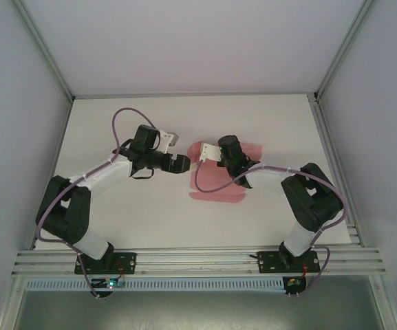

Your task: Assemble paper box

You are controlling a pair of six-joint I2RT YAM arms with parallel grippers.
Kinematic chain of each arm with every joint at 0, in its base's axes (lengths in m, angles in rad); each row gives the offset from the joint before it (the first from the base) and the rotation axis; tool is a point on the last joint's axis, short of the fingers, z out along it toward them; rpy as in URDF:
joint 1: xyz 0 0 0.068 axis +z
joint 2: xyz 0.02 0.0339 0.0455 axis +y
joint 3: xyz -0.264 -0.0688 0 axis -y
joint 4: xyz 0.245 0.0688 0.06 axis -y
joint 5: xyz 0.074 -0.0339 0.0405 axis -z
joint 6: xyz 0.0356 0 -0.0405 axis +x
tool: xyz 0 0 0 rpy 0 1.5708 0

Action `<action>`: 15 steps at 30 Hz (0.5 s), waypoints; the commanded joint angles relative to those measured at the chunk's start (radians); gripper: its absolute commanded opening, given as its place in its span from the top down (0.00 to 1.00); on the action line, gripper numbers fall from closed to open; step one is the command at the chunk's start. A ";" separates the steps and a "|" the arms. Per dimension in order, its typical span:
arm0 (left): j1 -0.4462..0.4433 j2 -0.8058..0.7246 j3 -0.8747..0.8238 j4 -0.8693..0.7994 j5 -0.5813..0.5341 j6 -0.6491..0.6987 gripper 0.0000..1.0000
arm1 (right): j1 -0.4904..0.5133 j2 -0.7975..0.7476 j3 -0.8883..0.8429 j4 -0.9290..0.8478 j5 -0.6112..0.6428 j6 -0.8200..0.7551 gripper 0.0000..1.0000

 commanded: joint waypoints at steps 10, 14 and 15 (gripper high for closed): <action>-0.033 0.259 0.260 -0.014 -0.051 0.039 0.54 | 0.017 -0.025 0.010 -0.094 -0.056 0.053 0.87; -0.063 0.258 0.268 -0.027 -0.107 0.087 0.97 | 0.015 -0.032 0.019 -0.125 -0.059 0.076 0.84; -0.069 0.246 0.256 -0.021 -0.137 0.101 1.00 | 0.012 -0.039 0.024 -0.141 -0.059 0.082 0.81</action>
